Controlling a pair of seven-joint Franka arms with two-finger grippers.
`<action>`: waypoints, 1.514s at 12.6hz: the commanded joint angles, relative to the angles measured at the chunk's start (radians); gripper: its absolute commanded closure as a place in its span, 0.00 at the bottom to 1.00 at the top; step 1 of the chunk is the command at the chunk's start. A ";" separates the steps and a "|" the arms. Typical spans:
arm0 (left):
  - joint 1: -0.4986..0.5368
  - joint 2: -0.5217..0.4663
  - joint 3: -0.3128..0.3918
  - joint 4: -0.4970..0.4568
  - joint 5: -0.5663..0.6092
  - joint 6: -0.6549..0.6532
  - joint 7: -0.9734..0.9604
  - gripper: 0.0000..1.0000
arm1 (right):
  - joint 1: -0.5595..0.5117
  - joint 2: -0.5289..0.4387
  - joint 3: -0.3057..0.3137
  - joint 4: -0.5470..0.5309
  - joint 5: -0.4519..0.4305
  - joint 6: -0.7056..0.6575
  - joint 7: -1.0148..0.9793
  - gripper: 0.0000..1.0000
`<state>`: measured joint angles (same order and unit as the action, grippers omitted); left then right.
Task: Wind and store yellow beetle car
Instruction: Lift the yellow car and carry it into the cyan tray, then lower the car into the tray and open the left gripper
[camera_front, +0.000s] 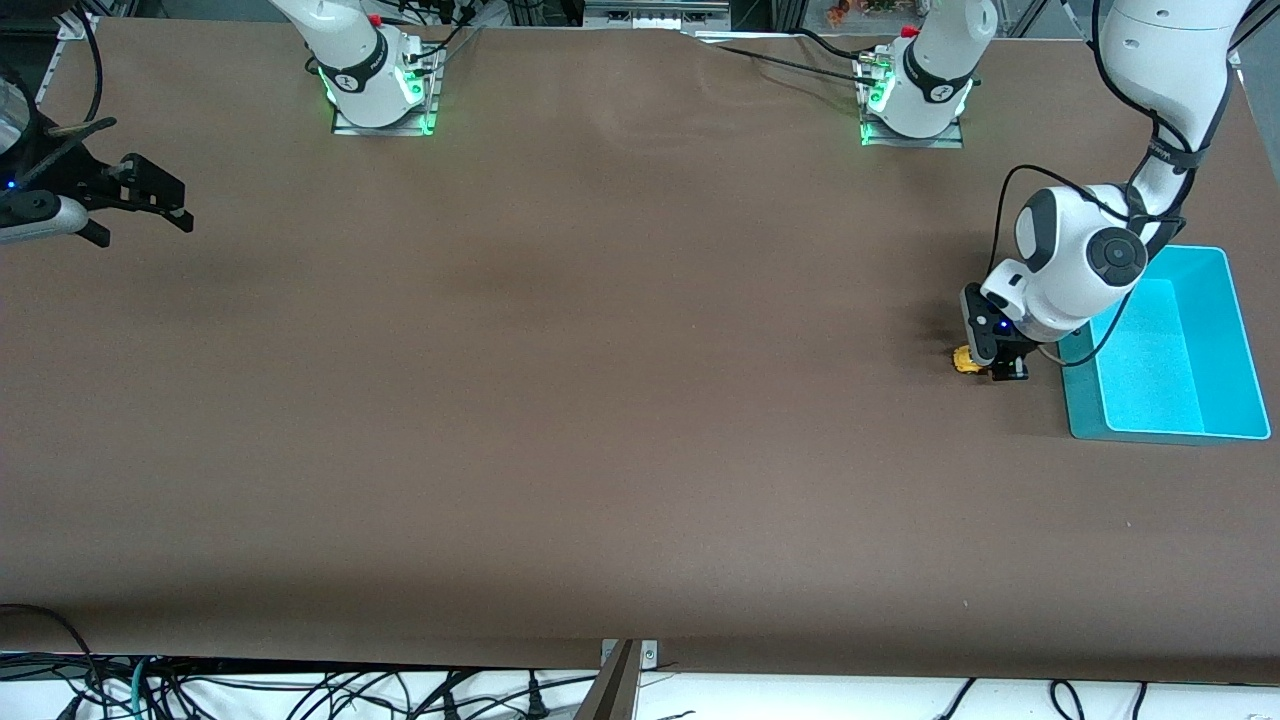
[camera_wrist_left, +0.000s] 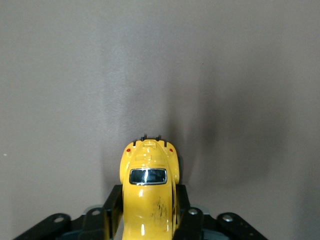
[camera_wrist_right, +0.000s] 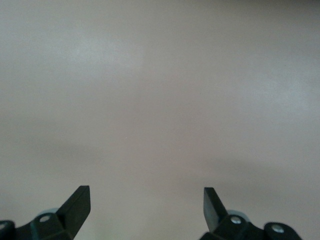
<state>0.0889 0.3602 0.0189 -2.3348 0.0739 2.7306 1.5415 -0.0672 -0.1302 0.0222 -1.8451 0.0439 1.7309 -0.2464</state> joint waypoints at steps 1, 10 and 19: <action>0.005 -0.078 0.001 0.012 0.011 -0.067 0.012 0.99 | 0.014 -0.009 -0.008 0.001 -0.010 -0.017 0.013 0.00; 0.144 -0.124 -0.008 0.494 -0.020 -0.765 0.225 0.96 | 0.014 -0.009 -0.004 -0.002 -0.010 -0.018 0.016 0.00; 0.334 0.005 -0.005 0.387 -0.013 -0.452 0.592 0.97 | 0.017 -0.005 0.015 0.001 -0.012 -0.021 0.003 0.00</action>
<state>0.4066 0.3771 0.0241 -1.8847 0.0698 2.2066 2.1015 -0.0580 -0.1275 0.0348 -1.8457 0.0438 1.7247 -0.2458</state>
